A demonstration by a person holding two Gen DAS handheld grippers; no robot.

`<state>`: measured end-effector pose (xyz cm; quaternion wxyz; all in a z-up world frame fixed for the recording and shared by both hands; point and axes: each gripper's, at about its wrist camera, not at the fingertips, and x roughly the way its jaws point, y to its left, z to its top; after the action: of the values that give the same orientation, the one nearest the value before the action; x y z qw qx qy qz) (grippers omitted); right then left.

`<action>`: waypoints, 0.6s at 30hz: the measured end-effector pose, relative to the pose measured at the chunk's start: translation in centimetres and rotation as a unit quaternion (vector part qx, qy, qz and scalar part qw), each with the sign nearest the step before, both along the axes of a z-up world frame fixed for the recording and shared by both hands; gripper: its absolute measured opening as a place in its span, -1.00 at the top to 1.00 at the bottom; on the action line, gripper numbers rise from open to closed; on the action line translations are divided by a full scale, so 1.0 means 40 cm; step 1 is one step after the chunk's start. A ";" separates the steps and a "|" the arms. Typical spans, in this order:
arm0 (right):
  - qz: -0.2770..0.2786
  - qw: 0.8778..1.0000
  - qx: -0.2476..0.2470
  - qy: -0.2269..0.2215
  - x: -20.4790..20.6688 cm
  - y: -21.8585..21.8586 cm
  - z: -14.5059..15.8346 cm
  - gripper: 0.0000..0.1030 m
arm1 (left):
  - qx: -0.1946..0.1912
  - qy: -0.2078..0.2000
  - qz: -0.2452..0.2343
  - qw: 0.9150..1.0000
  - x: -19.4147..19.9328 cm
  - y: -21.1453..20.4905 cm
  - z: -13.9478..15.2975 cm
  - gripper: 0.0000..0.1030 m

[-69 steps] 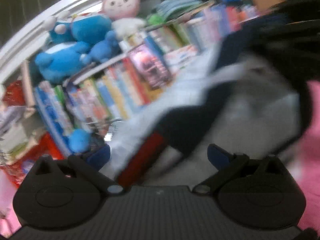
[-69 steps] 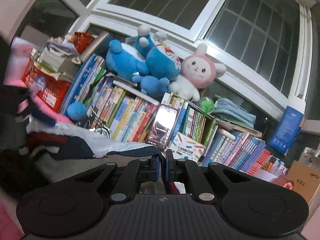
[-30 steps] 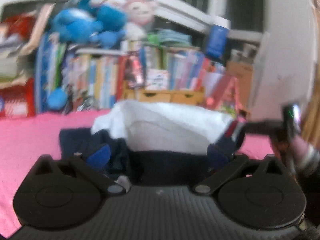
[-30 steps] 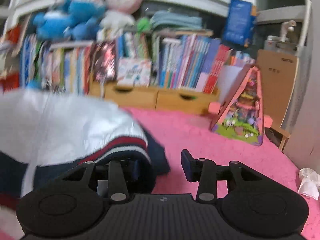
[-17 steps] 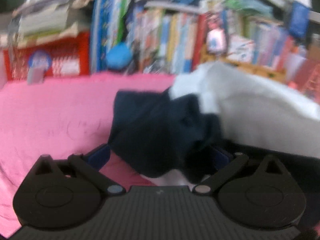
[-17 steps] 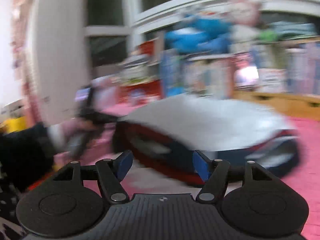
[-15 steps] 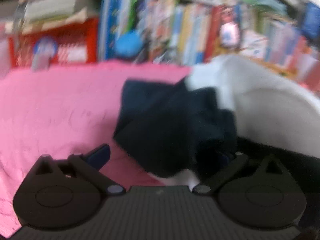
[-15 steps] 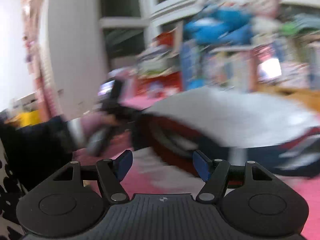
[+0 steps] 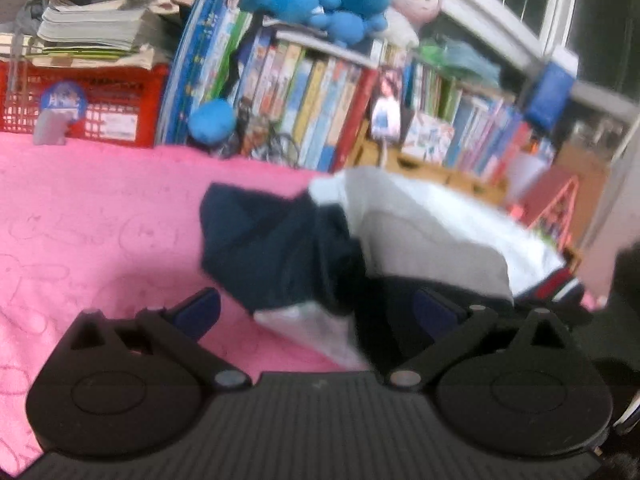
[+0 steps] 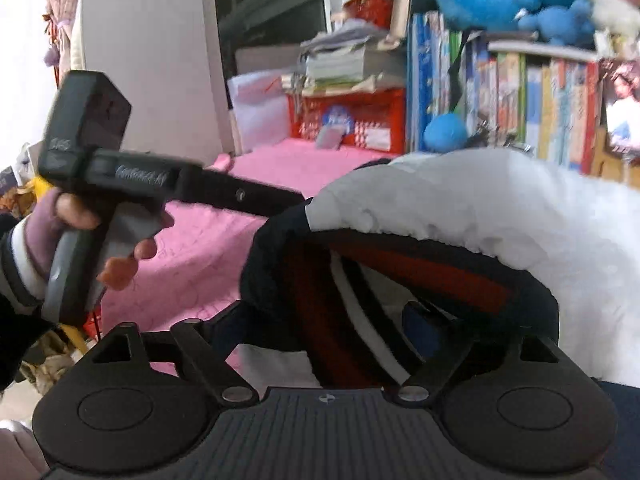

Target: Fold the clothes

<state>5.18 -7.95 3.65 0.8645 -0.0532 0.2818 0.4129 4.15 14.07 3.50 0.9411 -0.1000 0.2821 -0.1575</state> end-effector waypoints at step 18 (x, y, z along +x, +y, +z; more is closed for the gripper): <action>0.000 0.998 -0.038 -0.046 -0.148 -0.055 0.041 -0.43 | 0.149 0.038 0.003 0.988 0.034 -0.146 -0.098 -1.00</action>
<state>-0.74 -10.15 5.27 0.8738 -0.1049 0.2574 0.3991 5.50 8.22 -0.42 0.9345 0.0343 0.3379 -0.1066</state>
